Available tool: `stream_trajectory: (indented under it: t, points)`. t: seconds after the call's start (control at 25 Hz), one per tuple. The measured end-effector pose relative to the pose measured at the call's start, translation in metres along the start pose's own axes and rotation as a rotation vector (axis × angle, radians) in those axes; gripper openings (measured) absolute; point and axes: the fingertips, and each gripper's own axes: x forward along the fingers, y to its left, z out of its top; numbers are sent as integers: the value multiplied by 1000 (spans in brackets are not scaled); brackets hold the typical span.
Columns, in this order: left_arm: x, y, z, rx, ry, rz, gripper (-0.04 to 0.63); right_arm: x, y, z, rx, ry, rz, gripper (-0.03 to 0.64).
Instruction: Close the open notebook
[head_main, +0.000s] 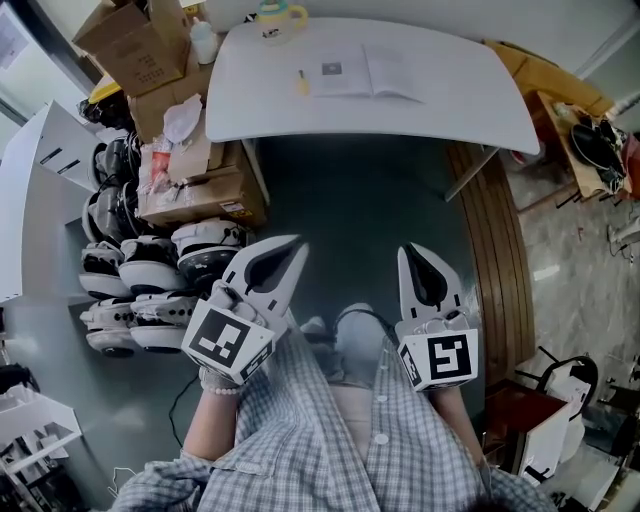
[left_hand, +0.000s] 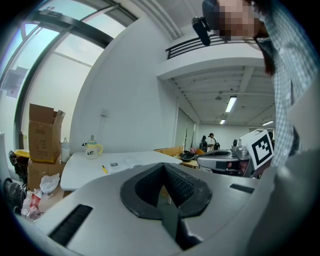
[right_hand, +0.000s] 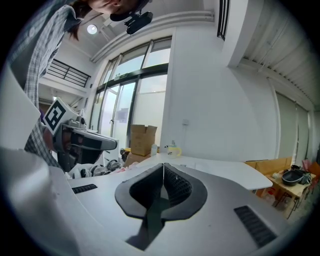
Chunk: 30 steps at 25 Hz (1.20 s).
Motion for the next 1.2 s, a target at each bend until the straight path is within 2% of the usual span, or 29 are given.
stream_trajectory:
  t: [0.36,0.64,1.2]
  points:
    - [10,6,1,-7,2,12,6,10,-17,0,1,-1,-9,21]
    - [37,20,7,-9,4,52,6,38,-33,1,-3,-6,44,21]
    - [108,33,27,-3,2,131,6,85,-104,1,-2,-16,117,20]
